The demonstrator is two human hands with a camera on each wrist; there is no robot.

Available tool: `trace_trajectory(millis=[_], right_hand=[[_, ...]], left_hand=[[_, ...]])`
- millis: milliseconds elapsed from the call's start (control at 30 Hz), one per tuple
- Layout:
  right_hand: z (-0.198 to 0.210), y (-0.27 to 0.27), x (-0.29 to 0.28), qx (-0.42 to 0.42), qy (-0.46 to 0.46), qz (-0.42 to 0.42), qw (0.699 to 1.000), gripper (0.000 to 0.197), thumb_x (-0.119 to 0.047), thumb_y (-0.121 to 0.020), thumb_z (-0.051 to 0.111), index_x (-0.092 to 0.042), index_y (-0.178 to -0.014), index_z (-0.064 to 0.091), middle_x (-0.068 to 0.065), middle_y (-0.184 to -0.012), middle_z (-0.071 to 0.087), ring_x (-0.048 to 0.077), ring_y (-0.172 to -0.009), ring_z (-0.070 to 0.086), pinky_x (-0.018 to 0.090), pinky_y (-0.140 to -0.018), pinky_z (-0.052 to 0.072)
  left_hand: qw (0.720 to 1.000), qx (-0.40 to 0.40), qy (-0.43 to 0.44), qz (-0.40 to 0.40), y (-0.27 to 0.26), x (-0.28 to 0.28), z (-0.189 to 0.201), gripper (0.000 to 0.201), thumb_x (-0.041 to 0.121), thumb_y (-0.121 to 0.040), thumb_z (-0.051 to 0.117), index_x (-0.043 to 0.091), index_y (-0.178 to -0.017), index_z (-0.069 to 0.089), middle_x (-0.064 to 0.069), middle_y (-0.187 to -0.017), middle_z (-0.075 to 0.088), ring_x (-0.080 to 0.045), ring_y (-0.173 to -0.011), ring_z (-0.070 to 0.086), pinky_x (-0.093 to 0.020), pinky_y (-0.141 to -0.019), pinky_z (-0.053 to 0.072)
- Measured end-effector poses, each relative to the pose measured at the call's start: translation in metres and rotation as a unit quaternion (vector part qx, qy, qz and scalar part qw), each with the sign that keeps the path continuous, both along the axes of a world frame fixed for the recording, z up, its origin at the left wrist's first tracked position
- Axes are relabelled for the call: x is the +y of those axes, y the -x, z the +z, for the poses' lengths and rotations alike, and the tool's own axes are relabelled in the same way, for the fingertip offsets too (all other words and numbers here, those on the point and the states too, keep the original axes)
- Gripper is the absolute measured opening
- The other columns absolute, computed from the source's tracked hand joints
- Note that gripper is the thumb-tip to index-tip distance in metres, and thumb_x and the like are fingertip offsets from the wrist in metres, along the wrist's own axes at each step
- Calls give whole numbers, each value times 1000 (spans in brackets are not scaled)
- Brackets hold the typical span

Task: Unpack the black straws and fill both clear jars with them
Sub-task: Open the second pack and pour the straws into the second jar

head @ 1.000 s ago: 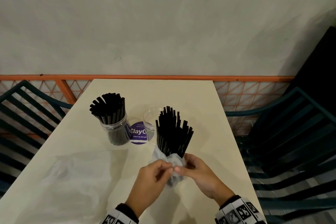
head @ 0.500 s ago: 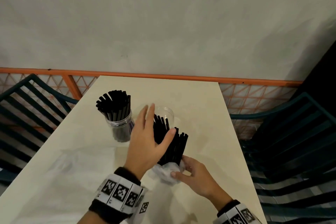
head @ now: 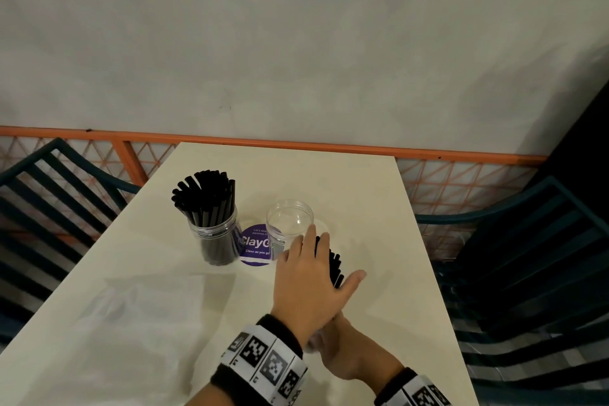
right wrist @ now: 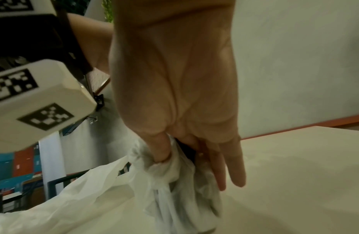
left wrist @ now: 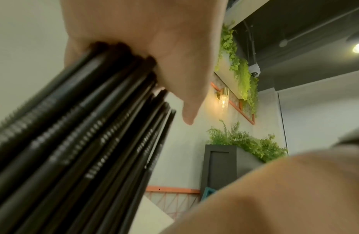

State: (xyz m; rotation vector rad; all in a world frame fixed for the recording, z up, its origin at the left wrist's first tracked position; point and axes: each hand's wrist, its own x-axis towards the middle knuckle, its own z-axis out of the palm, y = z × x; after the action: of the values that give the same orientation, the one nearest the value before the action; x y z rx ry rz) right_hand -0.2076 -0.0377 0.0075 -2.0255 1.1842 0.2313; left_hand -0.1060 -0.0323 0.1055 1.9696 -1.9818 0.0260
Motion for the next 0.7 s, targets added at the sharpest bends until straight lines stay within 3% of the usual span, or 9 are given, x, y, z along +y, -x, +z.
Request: trace_trajectory(millis=[67,133,267,333,400,467,500,600,700], right_hand=[[2,-4,3,9,13,-1,1000,39,-24,-95,31,-12,-133,26,12,-128,34,23,-93,39,36,-89,41],[2,-6,6,5,45,-13,999,48,-25,-97,30,-6,-139,19,15,-130,31,22,-93,37,33,-86,37],[-8,-4,9,-61,73,-46,994,56,-31,-97,34,-6,-143,13,13,-124,36,19,-86,36,29,-82,39],[-11,-1,10,-113,64,-62,990,61,-34,-95,39,-14,-144,10,7,-117,36,17,-84,41,22,-76,37],[-12,0,11,-137,73,-60,986,61,-37,-94,41,-13,-143,14,1,-110,33,9,-83,42,12,-73,35],[-14,-1,11,-145,91,-56,984,57,-36,-94,42,-8,-139,22,1,-106,32,0,-81,39,7,-72,34],[-13,-2,10,-146,97,-54,983,55,-34,-94,42,-7,-138,24,3,-106,33,2,-83,41,8,-73,34],[-8,-6,10,-144,95,-55,983,60,-41,-89,37,-11,-139,23,4,-109,35,15,-93,43,22,-86,37],[-9,-8,11,-151,93,-69,982,69,-51,-89,38,-11,-142,20,1,-104,35,12,-87,39,12,-76,34]], left_hand=[[1000,6,11,3,0,-3,-1,53,60,-76,41,14,-92,63,-6,-105,69,-23,-92,66,-35,-70,55],[999,40,18,-11,-5,-6,-1,31,41,-78,44,15,-85,60,-1,-89,68,-21,-80,65,-33,-64,54],[992,94,60,-61,-20,-7,-3,27,22,-79,43,17,-95,63,1,-80,67,-18,-74,62,-32,-65,54],[988,91,74,-99,-25,-6,-3,31,21,-80,43,17,-102,64,0,-87,68,-18,-81,64,-33,-72,55],[987,74,65,-129,-26,-6,-6,32,22,-82,42,16,-106,62,-5,-114,66,-20,-103,62,-33,-91,52],[983,60,40,-171,-25,-8,-8,34,25,-86,39,17,-114,56,-7,-140,49,-21,-127,47,-31,-108,32],[978,48,36,-198,-25,-8,-8,36,26,-88,38,19,-120,52,-4,-143,46,-21,-131,43,-32,-109,26],[968,19,19,-248,-29,-13,-7,39,28,-87,40,19,-121,56,1,-127,62,-17,-120,55,-32,-101,41],[970,68,12,-231,-38,-20,-8,39,30,-88,38,14,-116,61,-5,-125,63,-20,-116,58,-35,-100,44]])
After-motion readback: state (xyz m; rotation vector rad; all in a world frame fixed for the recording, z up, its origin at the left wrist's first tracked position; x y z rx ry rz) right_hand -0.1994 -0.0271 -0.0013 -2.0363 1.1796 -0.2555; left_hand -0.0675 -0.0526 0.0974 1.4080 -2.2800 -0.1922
